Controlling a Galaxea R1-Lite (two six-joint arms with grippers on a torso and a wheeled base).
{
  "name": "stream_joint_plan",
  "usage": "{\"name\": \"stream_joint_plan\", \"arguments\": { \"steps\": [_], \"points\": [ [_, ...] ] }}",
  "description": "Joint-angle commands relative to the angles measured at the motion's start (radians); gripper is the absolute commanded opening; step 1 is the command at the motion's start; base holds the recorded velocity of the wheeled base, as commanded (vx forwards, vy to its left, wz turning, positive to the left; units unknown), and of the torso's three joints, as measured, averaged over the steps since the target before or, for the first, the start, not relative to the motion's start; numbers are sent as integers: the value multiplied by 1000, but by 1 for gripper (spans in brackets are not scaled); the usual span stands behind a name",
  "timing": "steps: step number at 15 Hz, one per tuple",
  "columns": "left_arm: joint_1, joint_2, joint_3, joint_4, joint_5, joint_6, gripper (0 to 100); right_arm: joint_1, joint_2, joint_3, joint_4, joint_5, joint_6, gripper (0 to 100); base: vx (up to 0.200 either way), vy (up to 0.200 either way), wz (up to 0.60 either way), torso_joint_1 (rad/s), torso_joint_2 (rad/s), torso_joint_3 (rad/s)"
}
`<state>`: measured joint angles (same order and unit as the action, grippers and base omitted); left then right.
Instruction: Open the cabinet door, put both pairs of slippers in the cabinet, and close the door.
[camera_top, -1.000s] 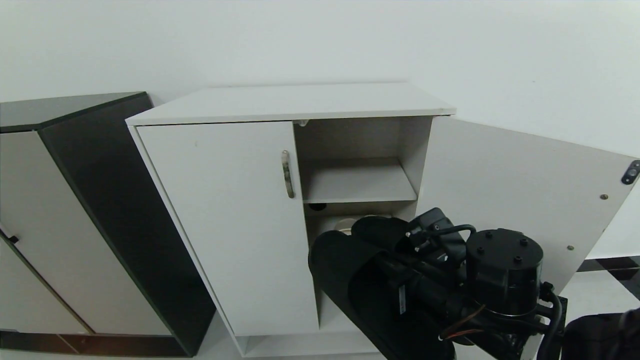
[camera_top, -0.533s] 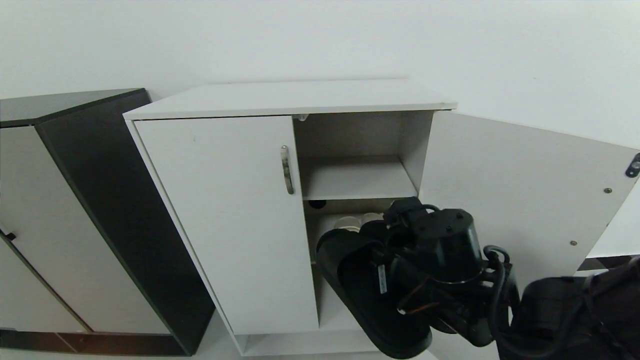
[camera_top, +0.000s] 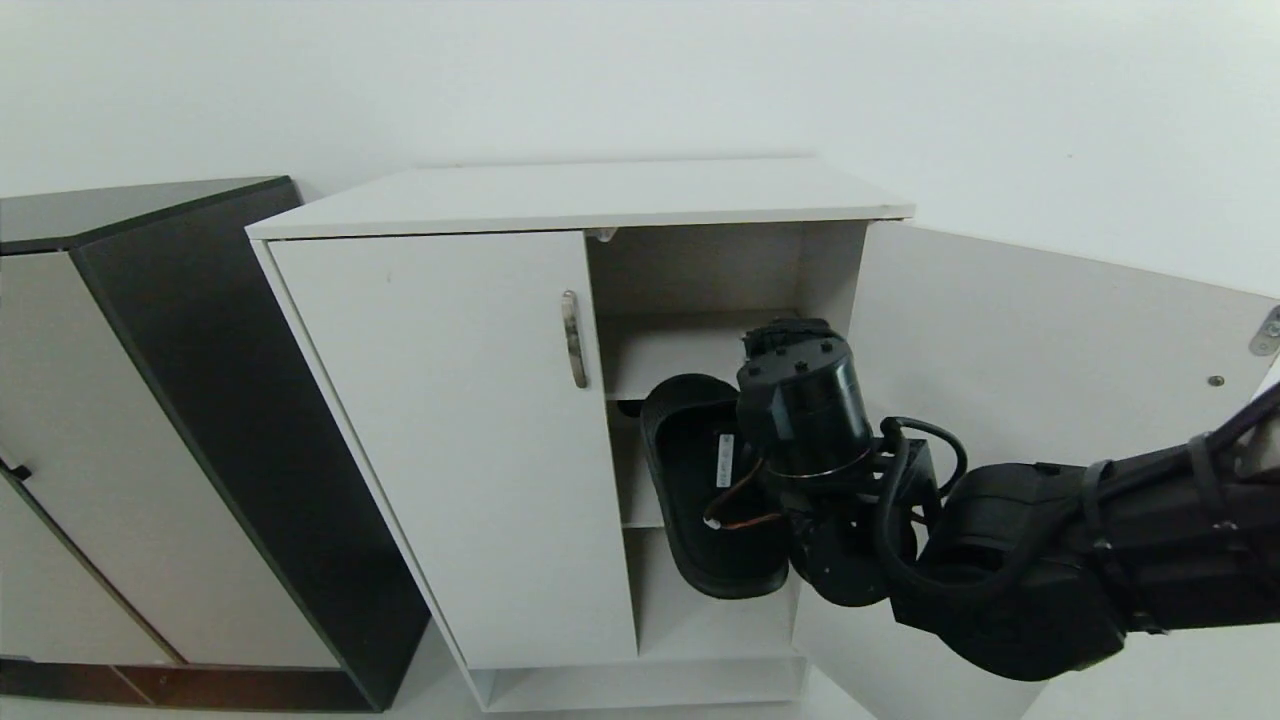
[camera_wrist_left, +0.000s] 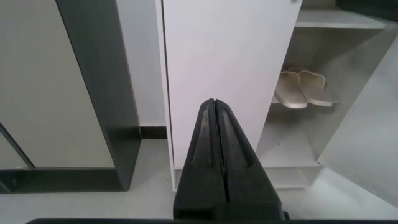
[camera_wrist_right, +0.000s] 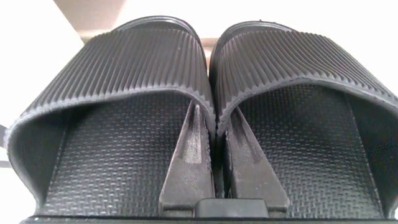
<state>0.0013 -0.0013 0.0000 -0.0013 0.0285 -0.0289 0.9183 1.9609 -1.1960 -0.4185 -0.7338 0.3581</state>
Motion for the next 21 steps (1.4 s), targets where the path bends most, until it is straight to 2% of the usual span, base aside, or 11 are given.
{"name": "stream_joint_plan", "arguments": {
  "steps": [1,2,13,18,21],
  "points": [
    [0,1,0,0,1,0,0,1,39,-11,-2,-1,-1,0,0,0,0,0,0,0],
    [0,1,0,0,1,0,0,1,39,-14,0,-1,1,0,0,0,0,0,0,0],
    [0,1,0,0,1,0,0,-1,44,-10,-2,-1,-1,0,200,0,0,2,3,5],
    [0,1,0,0,1,0,0,-1,58,-14,-8,-1,-33,0,0,0,0,0,0,0],
    [0,1,0,0,1,0,0,-33,90,-80,-11,1,-56,0,0,0,0,0,0,0]
  ]
}}
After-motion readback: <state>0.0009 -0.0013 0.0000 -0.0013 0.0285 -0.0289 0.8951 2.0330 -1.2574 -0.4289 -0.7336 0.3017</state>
